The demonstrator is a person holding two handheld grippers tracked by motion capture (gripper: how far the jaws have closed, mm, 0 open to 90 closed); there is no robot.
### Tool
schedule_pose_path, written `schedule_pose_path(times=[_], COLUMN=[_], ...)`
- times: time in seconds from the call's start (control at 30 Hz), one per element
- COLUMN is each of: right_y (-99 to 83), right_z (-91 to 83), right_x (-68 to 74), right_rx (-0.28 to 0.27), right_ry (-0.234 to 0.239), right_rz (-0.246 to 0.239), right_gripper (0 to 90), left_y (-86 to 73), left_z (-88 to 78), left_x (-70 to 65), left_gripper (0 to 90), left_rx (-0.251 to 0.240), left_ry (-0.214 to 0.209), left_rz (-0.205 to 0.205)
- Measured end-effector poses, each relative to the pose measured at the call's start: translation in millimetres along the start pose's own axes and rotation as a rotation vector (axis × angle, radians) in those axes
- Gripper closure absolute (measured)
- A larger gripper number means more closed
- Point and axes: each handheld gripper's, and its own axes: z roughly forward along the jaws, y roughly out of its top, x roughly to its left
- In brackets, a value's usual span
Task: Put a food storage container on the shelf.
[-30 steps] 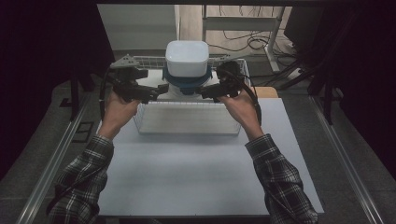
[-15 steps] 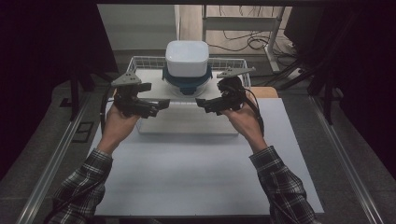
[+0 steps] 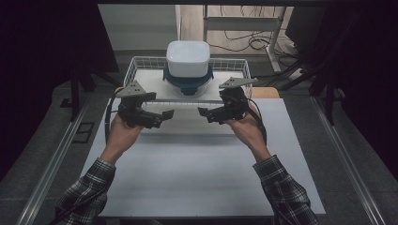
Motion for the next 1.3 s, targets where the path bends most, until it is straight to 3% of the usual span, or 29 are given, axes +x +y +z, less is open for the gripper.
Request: schedule_pose_path(times=[0.87, 1.3], right_y=[-28.5, -46.0], right_z=[-3.4, -4.6], right_x=[16.0, 25.5], right_rx=[-0.008, -0.003], right_ry=[0.043, 0.042], right_rz=[-0.008, -0.024], right_gripper=[0.0, 0.0], left_y=[-29.3, -49.7], left_z=[1.7, 2.0], left_x=[-26.3, -34.0], left_gripper=[3.3, 3.4], left_rx=[0.000, 0.002], left_ry=[-0.017, -0.022], left_rz=[0.043, 0.033])
